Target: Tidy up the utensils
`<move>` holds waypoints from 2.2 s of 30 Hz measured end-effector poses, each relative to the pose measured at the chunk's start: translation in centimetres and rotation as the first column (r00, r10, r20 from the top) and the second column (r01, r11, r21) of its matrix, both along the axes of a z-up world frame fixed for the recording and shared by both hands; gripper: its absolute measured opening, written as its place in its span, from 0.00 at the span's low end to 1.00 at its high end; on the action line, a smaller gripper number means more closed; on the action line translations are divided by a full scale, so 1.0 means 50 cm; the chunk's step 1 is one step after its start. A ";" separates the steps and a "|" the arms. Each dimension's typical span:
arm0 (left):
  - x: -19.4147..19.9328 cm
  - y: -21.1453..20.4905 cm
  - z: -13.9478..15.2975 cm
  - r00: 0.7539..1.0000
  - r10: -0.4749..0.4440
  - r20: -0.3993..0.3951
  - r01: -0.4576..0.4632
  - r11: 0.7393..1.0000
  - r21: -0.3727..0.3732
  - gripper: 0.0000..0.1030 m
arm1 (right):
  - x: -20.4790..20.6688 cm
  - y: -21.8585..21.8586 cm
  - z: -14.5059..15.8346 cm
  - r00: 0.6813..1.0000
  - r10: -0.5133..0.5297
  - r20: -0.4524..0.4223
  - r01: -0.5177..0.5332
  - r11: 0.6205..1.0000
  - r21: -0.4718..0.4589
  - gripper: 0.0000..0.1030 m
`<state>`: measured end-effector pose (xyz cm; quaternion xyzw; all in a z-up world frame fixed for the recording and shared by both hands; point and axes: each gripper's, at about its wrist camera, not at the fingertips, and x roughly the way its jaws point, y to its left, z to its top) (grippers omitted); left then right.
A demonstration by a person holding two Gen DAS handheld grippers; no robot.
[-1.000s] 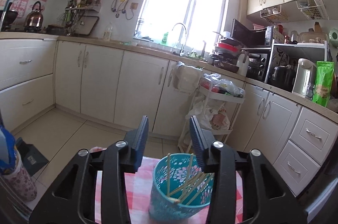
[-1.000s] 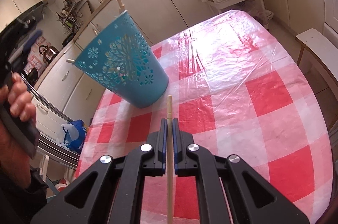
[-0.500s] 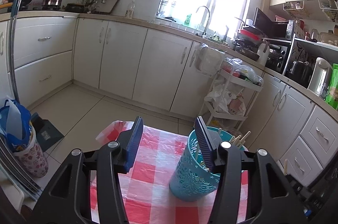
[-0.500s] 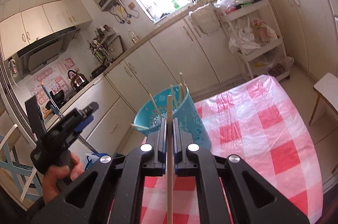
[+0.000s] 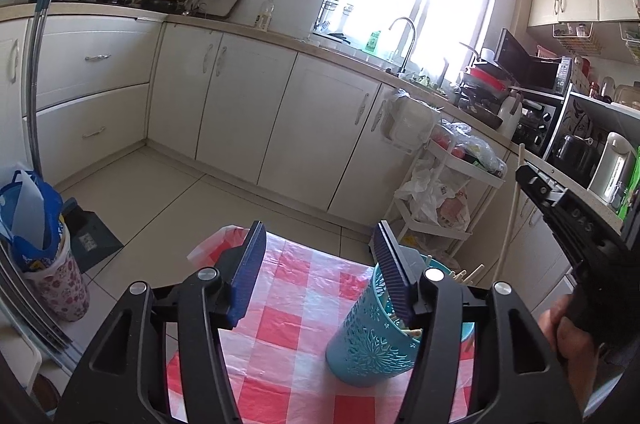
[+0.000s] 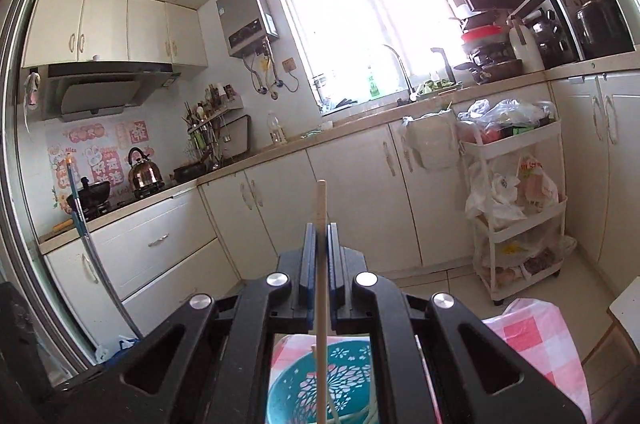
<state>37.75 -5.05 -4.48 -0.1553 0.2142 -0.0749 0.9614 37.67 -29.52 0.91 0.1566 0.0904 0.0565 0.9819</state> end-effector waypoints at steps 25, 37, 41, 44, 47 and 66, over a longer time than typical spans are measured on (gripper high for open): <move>0.012 -0.015 -0.005 0.999 0.005 -0.039 -0.004 0.999 0.035 0.65 | 0.011 -0.006 -0.050 0.996 -0.002 -0.085 -0.003 0.999 -0.054 0.20; -0.013 -0.071 -0.031 0.984 0.036 -0.173 0.005 0.974 0.226 0.93 | -0.198 -0.033 -0.139 0.926 -0.079 -0.368 0.057 0.996 -0.071 0.63; -0.084 -0.083 -0.013 0.984 0.011 -0.178 0.034 0.969 0.246 0.93 | -0.260 -0.020 -0.151 0.898 -0.086 -0.432 0.067 0.996 -0.059 0.66; -0.142 -0.085 0.003 0.982 0.004 -0.187 0.049 0.959 0.279 0.93 | -0.313 0.000 -0.133 0.895 -0.082 -0.438 0.061 0.996 -0.062 0.76; -0.196 -0.078 0.016 0.979 0.006 -0.206 0.056 0.953 0.297 0.93 | -0.373 0.016 -0.111 0.898 -0.086 -0.432 0.063 0.996 -0.069 0.82; -0.550 -0.008 0.096 0.965 -0.073 -0.251 0.153 0.937 0.316 0.93 | -0.686 0.106 -0.044 0.837 -0.052 -0.544 0.026 0.998 -0.056 0.93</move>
